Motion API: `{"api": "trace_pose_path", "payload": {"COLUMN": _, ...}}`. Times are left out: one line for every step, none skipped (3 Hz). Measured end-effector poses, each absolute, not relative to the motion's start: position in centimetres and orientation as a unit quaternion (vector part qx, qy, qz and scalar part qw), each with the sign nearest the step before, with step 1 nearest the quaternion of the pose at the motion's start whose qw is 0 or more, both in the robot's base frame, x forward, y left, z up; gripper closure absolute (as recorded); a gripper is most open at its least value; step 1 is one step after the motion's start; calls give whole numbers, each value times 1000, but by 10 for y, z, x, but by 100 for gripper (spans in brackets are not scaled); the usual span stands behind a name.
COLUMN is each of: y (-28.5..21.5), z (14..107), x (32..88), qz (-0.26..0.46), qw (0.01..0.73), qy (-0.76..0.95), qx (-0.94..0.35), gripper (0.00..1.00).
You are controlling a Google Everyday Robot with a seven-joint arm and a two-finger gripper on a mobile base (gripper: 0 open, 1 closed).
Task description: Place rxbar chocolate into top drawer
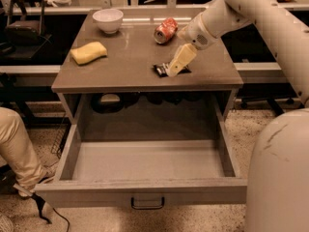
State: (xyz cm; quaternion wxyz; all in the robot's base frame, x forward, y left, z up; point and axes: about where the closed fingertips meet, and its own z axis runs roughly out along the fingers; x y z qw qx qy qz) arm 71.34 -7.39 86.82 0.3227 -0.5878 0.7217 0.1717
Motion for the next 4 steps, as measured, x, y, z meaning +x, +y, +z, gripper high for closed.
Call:
{"api": "trace_pose_path", "payload": {"y": -61, "z": 845, "x": 722, "qz": 147, "qw": 298, "qy": 734, "qx": -593, "gripper": 0}}
{"api": "trace_pose_path", "payload": {"y": -62, "z": 832, "x": 727, "qz": 140, "qw": 284, "qy": 741, "qx": -592, "gripper": 0}}
{"api": "trace_pose_path", "payload": {"y": -69, "z": 819, "x": 731, "qz": 139, "qw": 274, "qy": 749, "qx": -588, "gripper": 18}}
{"api": "trace_pose_path", "payload": {"y": -77, "z": 810, "x": 733, "qz": 142, "qw": 269, "qy": 756, "qx": -579, "gripper": 49}}
